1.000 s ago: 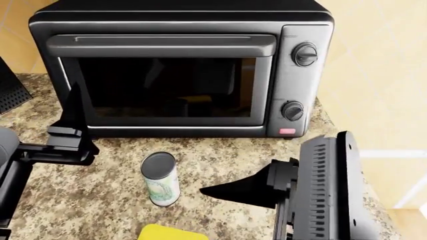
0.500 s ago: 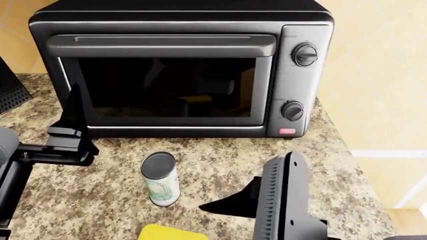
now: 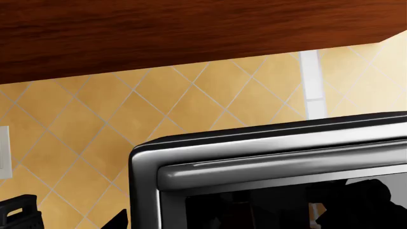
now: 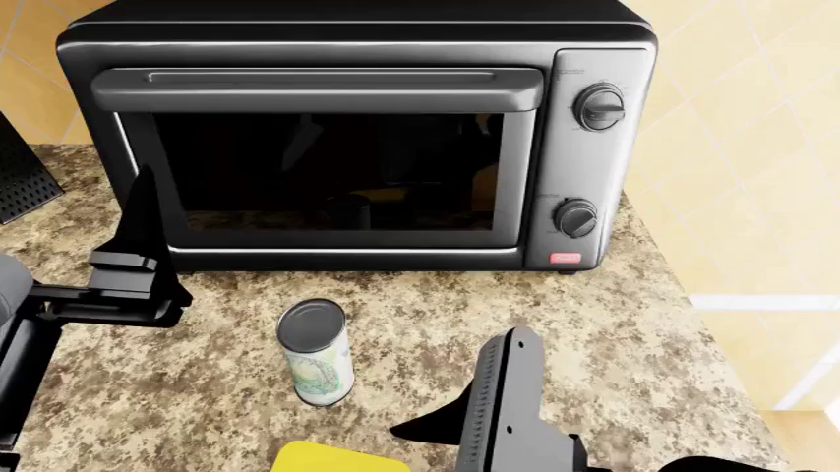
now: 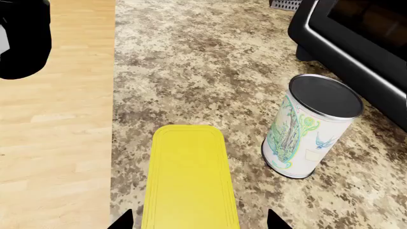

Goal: Pick the cans from the counter and place them in their designated side in the cabinet.

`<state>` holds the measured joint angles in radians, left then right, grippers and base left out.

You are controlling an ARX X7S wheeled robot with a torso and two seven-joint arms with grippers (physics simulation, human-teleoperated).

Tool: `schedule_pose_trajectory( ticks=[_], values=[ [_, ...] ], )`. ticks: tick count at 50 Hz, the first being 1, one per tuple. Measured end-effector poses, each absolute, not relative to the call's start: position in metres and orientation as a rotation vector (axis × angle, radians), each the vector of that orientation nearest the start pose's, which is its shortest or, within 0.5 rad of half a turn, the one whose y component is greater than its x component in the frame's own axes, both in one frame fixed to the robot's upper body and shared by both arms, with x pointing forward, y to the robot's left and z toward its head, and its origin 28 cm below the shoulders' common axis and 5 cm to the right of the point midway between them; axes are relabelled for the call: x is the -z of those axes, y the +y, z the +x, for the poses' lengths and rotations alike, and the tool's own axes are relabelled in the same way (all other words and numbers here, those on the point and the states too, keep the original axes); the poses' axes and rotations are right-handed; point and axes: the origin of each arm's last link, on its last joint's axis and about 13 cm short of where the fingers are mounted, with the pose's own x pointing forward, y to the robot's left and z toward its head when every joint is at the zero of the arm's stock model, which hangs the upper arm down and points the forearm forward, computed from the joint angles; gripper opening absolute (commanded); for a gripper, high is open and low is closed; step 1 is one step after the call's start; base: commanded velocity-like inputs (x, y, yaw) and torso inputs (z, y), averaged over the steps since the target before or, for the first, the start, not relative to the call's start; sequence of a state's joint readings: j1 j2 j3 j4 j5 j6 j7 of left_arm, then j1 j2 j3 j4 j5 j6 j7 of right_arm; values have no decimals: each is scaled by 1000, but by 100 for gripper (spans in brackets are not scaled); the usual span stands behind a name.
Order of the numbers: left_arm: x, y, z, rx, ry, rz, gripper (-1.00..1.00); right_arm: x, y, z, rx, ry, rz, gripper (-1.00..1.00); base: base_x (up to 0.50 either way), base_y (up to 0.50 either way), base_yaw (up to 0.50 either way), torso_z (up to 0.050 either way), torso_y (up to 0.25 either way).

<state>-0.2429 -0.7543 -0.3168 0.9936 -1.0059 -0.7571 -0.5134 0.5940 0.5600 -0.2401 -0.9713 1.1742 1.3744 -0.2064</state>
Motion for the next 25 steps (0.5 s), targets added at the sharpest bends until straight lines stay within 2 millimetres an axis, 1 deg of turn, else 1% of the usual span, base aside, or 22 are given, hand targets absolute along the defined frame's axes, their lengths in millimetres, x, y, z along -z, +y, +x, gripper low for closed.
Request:
schedule_pose_trajectory(
  ticks=[11, 25],
  values=[
    [-234, 274, 162, 16, -387, 108, 100, -182, -95, 172, -1266, 314, -355, 100, 0, 0, 0, 0, 0],
    [-234, 275, 162, 16, -386, 106, 100, -173, -92, 175, -1271, 346, -360, 100, 0, 0, 0, 0, 0]
  ],
)
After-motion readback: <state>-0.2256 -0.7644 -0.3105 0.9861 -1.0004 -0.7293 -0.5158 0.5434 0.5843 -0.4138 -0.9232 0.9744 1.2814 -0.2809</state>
